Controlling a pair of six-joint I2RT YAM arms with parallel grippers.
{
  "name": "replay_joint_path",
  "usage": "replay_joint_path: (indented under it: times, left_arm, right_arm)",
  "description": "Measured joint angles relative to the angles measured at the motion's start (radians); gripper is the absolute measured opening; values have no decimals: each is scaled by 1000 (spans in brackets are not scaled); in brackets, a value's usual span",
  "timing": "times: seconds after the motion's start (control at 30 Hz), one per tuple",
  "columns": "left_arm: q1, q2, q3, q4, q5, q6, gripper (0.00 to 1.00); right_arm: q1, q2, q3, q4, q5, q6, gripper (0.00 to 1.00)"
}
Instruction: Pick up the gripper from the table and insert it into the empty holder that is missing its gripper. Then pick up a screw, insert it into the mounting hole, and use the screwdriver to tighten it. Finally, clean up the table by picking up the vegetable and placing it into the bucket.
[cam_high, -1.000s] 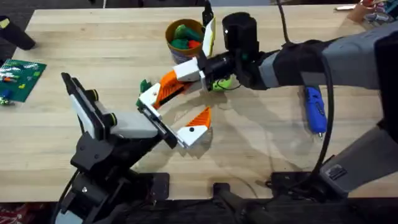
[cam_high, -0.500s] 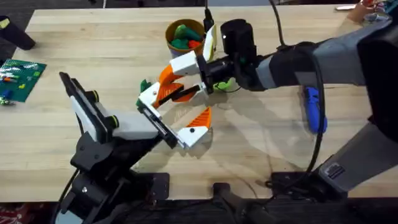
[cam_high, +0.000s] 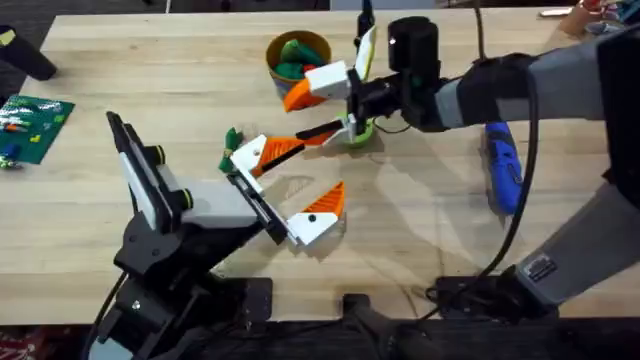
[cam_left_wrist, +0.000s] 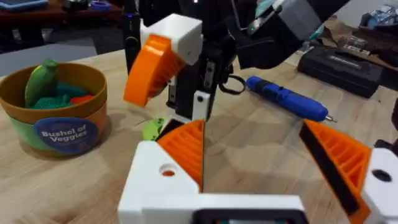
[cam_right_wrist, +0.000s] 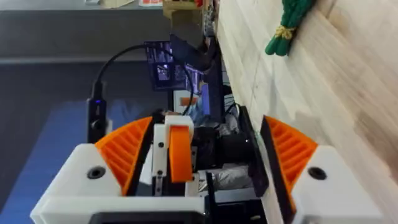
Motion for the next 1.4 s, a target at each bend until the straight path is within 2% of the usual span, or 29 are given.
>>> replay_joint_path:
  times: [0.13, 0.47, 0.73, 0.8, 0.83, 0.9, 0.97, 1.4]
  left_arm:
    - [0, 0, 0, 0, 0, 0, 983]
    - [0, 0, 0, 0, 0, 0, 983]
    - [0, 0, 0, 0, 0, 0, 983]
    - [0, 0, 0, 0, 0, 0, 983]
    - [0, 0, 0, -3, -1, -7, 983]
    - [0, 3, 0, -3, -1, -14, 983]
    - [0, 4, 0, -2, -1, -15, 983]
    - [0, 4, 0, -3, -5, -20, 983]
  right_arm:
    - [-27, -5, -5, 0, -40, -8, 994]
    - [-24, -117, -118, 0, -74, -47, 994]
    - [-21, -119, -127, 0, -75, -83, 993]
    - [3, -119, -127, 0, -50, -89, 993]
    - [89, -121, -127, 9, 4, -100, 294]
    - [88, -129, -126, 16, 1, -101, 82]
    - [88, -137, -126, 15, 3, -99, 17]
    - [90, -137, -126, 18, 36, -87, 16]
